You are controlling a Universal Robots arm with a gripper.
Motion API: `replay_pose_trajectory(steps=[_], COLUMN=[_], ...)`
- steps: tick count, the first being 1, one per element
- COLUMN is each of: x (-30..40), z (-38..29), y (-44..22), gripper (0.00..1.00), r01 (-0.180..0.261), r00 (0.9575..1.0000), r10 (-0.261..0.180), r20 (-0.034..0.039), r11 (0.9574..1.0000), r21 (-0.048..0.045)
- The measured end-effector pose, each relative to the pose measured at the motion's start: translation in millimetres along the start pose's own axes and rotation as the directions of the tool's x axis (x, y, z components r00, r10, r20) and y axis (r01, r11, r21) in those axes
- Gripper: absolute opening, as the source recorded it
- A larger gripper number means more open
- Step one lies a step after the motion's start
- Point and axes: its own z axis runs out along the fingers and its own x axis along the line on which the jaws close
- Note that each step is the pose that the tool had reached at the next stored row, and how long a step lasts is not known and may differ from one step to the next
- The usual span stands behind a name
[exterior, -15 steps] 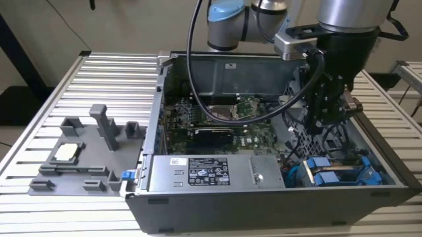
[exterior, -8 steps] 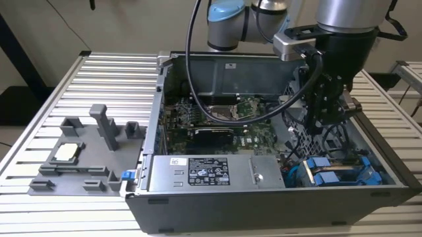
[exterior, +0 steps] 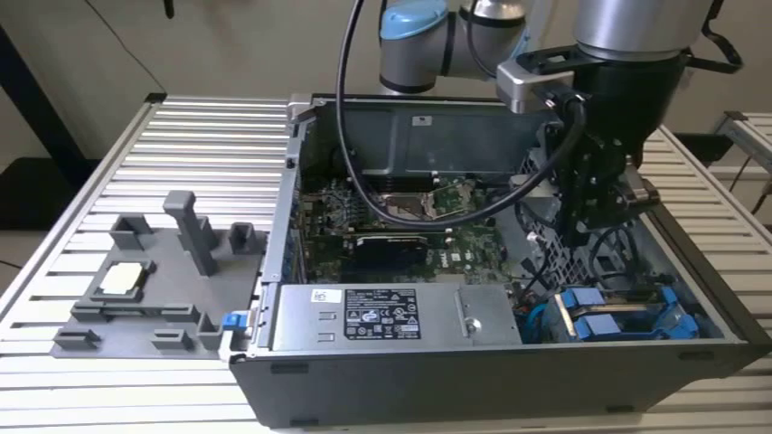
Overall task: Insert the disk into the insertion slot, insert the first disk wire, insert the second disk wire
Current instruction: 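Insert the second disk wire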
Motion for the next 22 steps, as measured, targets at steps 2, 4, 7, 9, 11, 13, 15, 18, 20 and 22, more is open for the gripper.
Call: replay_pose_trajectory(steps=[2, 4, 7, 9, 11, 13, 15, 18, 20, 22], x=[-0.1, -0.2, -0.3, -0.2, -0.2, -0.3, -0.4, -0.5, -0.5, -0.5], z=[-0.1, -0.2, -0.3, -0.8, -0.8, -0.8, -0.7, -0.5, -0.4, -0.4], y=[1.2, 2.2, 3.2, 3.2, 3.8, 4.8, 5.7, 6.5, 6.6, 6.7], gripper=[0.27, 0.27, 0.27, 0.27, 0.27, 0.27, 0.27, 0.27, 0.25, 0.25], r01=[-0.001, -0.002, -0.003, -0.003, -0.003, -0.004, -0.005, -0.006, -0.006, -0.006], r00=[1.0, 1.0, 1.0, 1.0, 1.0, 1.0, 1.0, 1.0, 1.0, 1.0], r10=[0.001, 0.002, 0.003, 0.003, 0.003, 0.004, 0.005, 0.006, 0.006, 0.006], r20=[0.0003, 0.0007, 0.0031, 0.0029, 0.0029, 0.0023, 0.0016, 0.0009, 0.0009, 0.0007], r11=[1.0, 0.9999, 0.9998, 0.9997, 0.9997, 0.9995, 0.9991, 0.9988, 0.9987, 0.9987], r21=[0.0055, 0.012, 0.0221, 0.0224, 0.0248, 0.0324, 0.0414, 0.0487, 0.05, 0.0501])
